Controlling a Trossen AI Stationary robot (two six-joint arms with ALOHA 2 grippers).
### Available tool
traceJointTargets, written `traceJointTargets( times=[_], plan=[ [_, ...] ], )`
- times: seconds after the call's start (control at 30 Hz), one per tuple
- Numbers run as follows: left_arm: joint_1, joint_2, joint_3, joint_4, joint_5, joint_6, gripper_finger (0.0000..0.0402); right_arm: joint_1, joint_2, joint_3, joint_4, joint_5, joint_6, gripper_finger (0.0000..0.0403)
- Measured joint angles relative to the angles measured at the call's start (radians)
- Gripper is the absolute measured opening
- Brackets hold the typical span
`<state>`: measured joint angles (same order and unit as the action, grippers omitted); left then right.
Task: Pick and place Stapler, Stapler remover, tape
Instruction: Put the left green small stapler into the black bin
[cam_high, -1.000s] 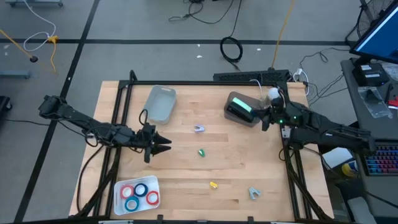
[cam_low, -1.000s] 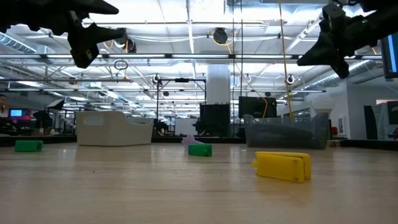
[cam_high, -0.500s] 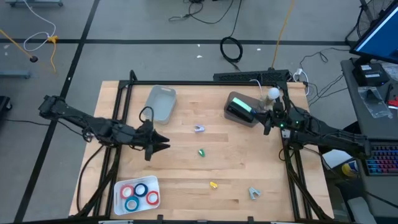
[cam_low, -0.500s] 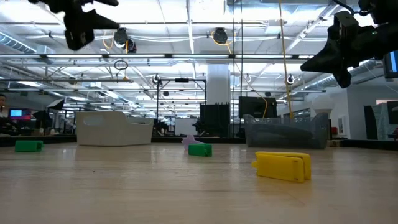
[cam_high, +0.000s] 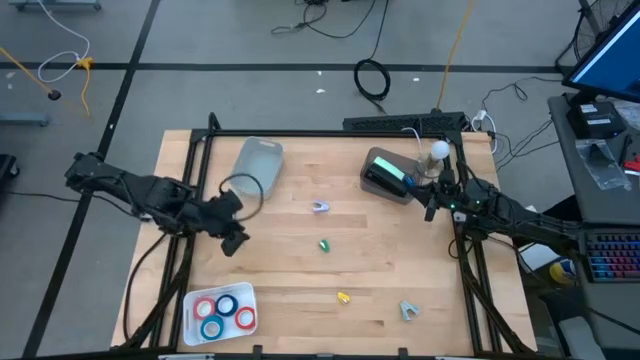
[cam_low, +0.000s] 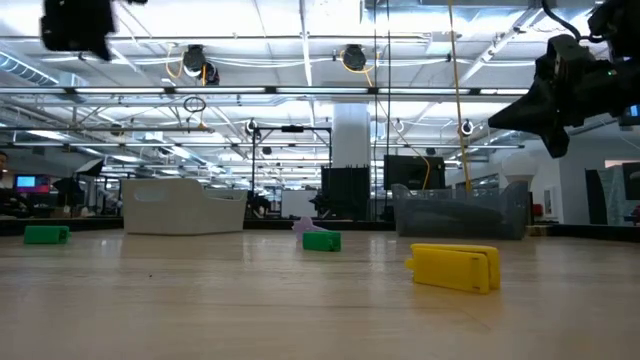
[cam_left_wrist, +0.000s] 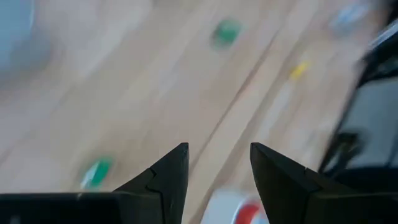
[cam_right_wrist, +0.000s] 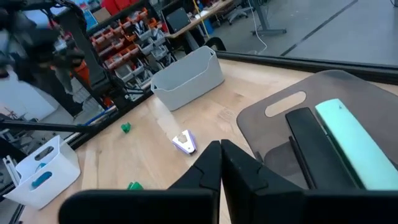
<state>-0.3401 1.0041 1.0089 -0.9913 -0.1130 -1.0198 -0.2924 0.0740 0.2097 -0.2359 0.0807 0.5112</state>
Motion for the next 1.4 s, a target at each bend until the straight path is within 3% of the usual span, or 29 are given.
traceJointTargets(
  times=[0.13, 0.23, 0.63, 0.77, 0.93, 1.4],
  plan=[
    [0.018, 0.100, 0.016, -0.154, 0.121, 0.005, 0.0175, 0.000, -0.010, -0.028, 0.062, 0.000, 0.000, 0.0001],
    [0.033, 0.164, 0.016, -0.223, 0.145, 0.089, 0.0175, 0.000, -0.010, -0.043, 0.087, 0.000, 0.000, 0.0001],
    [0.061, 0.235, 0.016, -0.245, 0.054, 0.531, 0.0175, 0.000, -0.010, -0.079, 0.116, 0.000, 0.043, 0.0002],
    [0.061, 0.235, 0.016, -0.246, -0.034, 0.616, 0.0175, 0.000, -0.009, -0.081, 0.130, 0.001, 0.026, 0.0001],
    [0.061, 0.235, 0.016, -0.246, -0.151, 0.619, 0.0175, 0.000, -0.009, -0.084, 0.146, 0.000, 0.026, 0.0001],
    [0.005, 0.235, 0.016, -0.275, -0.189, 0.512, 0.0175, 0.000, -0.009, -0.084, 0.149, 0.001, 0.027, 0.0001]
  ],
)
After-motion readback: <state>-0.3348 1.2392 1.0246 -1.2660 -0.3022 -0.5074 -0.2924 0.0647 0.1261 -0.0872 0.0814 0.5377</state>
